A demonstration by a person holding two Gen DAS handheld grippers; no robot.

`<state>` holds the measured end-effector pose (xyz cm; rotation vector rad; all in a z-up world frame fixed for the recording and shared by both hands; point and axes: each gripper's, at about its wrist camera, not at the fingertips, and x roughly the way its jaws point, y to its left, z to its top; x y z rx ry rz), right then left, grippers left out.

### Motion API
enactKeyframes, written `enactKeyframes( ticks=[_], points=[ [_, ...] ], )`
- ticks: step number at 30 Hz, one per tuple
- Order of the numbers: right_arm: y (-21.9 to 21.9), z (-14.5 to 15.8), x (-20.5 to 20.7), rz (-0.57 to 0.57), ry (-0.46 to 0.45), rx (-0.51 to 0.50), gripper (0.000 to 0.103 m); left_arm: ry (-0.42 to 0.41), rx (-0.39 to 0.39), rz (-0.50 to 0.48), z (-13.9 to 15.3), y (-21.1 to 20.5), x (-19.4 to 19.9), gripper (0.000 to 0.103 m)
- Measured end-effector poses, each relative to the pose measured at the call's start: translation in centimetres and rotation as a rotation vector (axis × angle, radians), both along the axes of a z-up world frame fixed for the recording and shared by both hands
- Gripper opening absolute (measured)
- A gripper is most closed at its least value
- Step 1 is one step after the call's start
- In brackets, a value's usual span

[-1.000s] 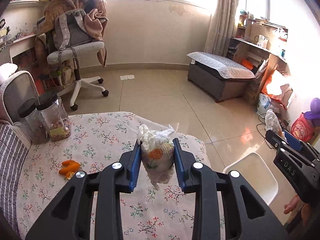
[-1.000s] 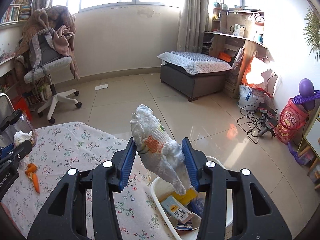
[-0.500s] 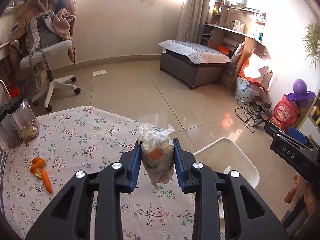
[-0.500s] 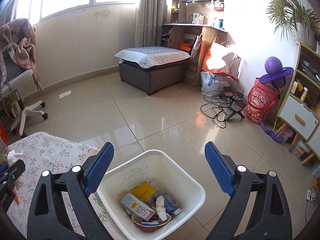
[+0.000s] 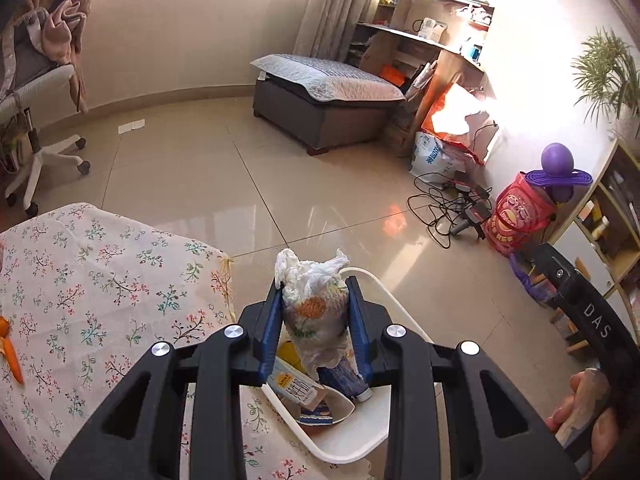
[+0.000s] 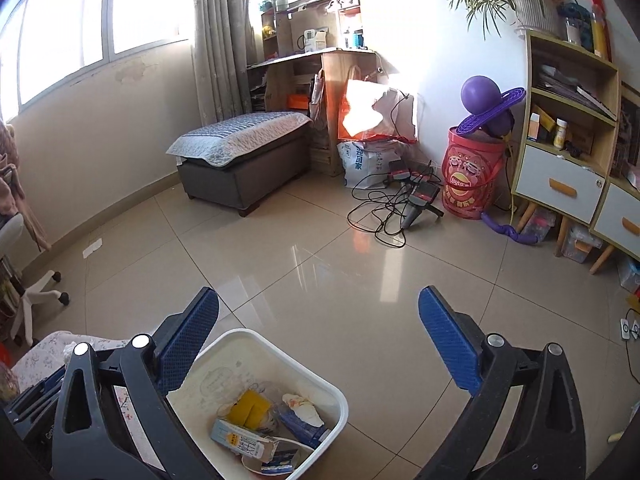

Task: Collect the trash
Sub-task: 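Lower the left gripper over the bin to drop the orange-printed tissue, then move both grippers back over the table toward the orange peels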

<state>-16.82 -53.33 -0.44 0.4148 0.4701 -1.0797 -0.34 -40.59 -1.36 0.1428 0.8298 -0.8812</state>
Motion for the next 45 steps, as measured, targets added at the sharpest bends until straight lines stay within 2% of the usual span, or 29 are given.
enactKeyframes(
  ticks=[8,10,12,18,19,27,45],
  points=[
    [-1.3,-0.2,-1.3,-0.053,-0.028,0.015,0.096,0.069,0.029,-0.079,-1.5,-3.8,-1.2,0.036],
    [-1.3,-0.3,-1.3,-0.054,-0.027,0.014,0.096,0.077,0.036,-0.087,-1.8,-4.1,-1.5,0.045],
    [-1.3,-0.3,-1.3,-0.051,-0.022,0.011,0.096,0.073,0.044,-0.082,-1.9,-4.2,-1.5,0.058],
    [0.0,-0.1,0.3,-0.018,0.017,-0.016,0.096,0.038,0.066,-0.009,-1.5,-2.3,-0.1,0.081],
    [0.4,-0.1,0.8,-0.004,0.027,-0.020,0.096,0.029,0.070,0.011,-1.4,-1.8,0.2,0.082],
    [4.4,0.1,5.4,0.117,0.105,-0.072,0.096,-0.058,0.124,0.159,-0.9,2.9,3.2,0.087],
    [14.3,-0.7,15.7,0.375,0.191,-0.101,0.096,-0.067,0.193,0.384,-1.3,15.2,10.3,0.087]
  ],
)
